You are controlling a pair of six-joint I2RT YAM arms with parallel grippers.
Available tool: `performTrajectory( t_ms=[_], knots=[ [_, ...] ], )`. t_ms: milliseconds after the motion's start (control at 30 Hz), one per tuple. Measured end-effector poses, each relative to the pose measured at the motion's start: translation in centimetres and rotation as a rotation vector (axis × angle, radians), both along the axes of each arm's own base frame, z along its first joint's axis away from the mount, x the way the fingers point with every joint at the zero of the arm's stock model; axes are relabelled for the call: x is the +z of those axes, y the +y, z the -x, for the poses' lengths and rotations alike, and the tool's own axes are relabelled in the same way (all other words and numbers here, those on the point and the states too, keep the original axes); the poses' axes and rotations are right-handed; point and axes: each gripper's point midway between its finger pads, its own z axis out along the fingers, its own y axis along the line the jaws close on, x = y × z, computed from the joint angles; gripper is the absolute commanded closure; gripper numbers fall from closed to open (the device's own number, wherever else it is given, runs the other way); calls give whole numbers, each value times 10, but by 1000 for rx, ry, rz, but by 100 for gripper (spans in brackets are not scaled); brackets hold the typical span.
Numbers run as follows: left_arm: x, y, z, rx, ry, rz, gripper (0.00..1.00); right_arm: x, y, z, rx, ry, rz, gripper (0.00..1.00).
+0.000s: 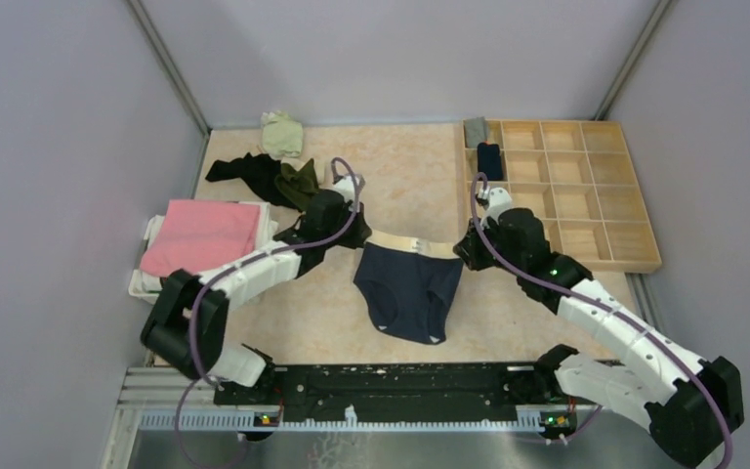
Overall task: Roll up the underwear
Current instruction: Flatten out the underwear at the center of the board.
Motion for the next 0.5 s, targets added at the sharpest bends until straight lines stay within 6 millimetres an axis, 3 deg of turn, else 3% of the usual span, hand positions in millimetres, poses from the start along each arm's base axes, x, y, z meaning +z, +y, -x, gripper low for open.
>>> performTrajectory(
  t_ms=[133,233,367,500],
  knots=[
    [54,15,17,41,-114,86,100,24,5,7,55,-72,-50,98],
    [90,28,32,70,-189,143,100,29,6,11,84,-83,-55,98],
    [126,48,54,110,-266,192,100,28,8,20,127,-70,-51,99],
    [161,67,78,135,-344,248,100,46,10,30,169,-90,-85,100]
  ],
)
